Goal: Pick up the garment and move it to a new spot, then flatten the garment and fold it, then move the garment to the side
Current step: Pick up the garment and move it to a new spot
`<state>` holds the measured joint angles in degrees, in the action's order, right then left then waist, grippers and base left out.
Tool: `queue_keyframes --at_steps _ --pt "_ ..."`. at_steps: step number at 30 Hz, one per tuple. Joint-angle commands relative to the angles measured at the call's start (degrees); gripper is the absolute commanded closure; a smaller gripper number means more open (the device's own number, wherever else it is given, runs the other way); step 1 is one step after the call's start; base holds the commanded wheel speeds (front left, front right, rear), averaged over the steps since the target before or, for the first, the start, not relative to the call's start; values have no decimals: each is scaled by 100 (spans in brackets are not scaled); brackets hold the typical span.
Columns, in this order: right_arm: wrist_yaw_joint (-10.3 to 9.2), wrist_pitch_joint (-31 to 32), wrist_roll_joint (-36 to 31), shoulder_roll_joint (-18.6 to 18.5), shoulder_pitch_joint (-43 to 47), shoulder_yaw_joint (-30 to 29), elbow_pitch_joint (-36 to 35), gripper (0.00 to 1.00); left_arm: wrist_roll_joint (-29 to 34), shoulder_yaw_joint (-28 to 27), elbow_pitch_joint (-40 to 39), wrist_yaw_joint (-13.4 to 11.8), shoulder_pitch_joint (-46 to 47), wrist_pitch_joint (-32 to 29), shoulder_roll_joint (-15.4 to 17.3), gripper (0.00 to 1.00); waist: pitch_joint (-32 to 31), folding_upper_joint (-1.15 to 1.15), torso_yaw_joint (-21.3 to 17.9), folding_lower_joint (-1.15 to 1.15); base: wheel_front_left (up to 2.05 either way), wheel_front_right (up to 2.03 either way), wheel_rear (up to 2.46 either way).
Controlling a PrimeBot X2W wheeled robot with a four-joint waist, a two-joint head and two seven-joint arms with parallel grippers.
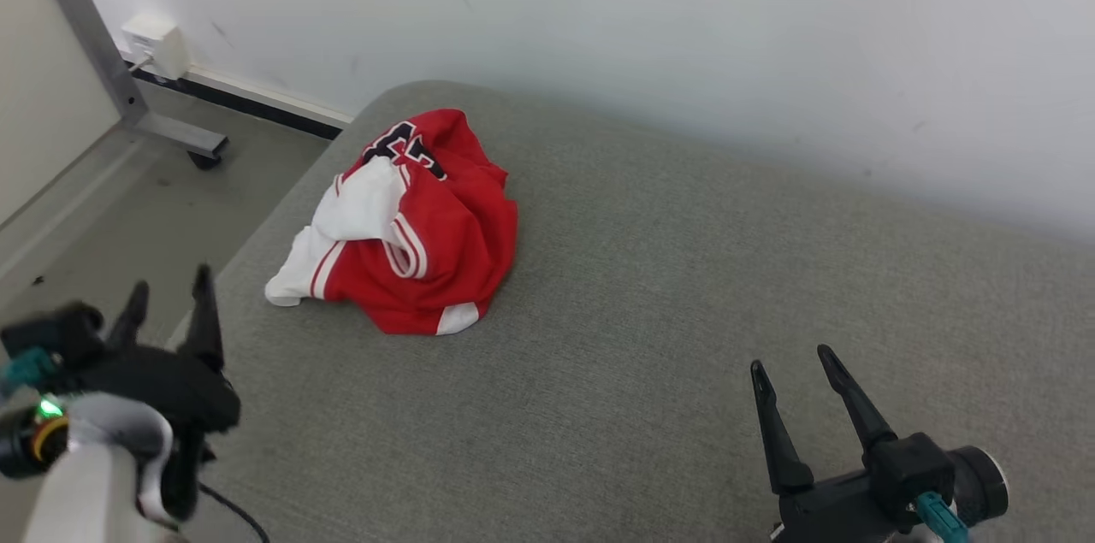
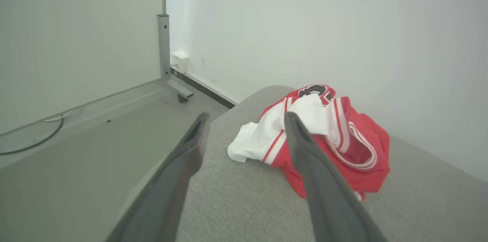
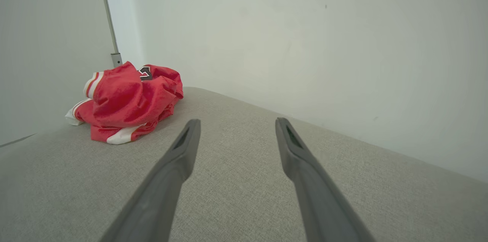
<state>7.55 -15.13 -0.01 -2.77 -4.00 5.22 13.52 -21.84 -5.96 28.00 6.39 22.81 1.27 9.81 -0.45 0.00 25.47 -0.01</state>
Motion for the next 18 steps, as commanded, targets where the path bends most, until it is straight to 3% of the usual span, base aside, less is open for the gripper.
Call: queue_keyframes --at_steps 1,3,4,7,12,14,18 --pt "-12 11 -98 -20 -167 43 -120 0 -347 -148 123 48 476 -396 148 0 1098 0 -1130 1 0 0 0" --pt "-12 19 -112 -19 -230 77 -174 0 -656 -265 163 71 663 -662 153 0 1229 0 -1284 1 0 0 0" --pt "-12 22 -129 -19 -284 105 -227 0 -1097 -445 228 69 852 -1002 110 0 1348 0 -1434 1 0 0 0" --pt "-12 15 -136 -19 -440 220 -330 0 -2054 -1019 317 61 1320 -2028 425 0 1651 0 -1910 1 0 0 0" --pt "-12 2 13 -17 -629 252 -547 0 -2551 -1304 108 -447 1623 -3415 981 0 2121 0 -2491 1 0 0 0" --pt "-12 -1 109 -12 -673 283 -615 0 -2504 -1357 -124 -681 1579 -3778 1268 0 2286 0 -2691 1 0 0 0" --pt "-12 -9 202 -11 -736 290 -673 0 -2577 -1499 -621 -1059 1470 -4269 1539 0 2505 0 -2962 1 0 0 0"
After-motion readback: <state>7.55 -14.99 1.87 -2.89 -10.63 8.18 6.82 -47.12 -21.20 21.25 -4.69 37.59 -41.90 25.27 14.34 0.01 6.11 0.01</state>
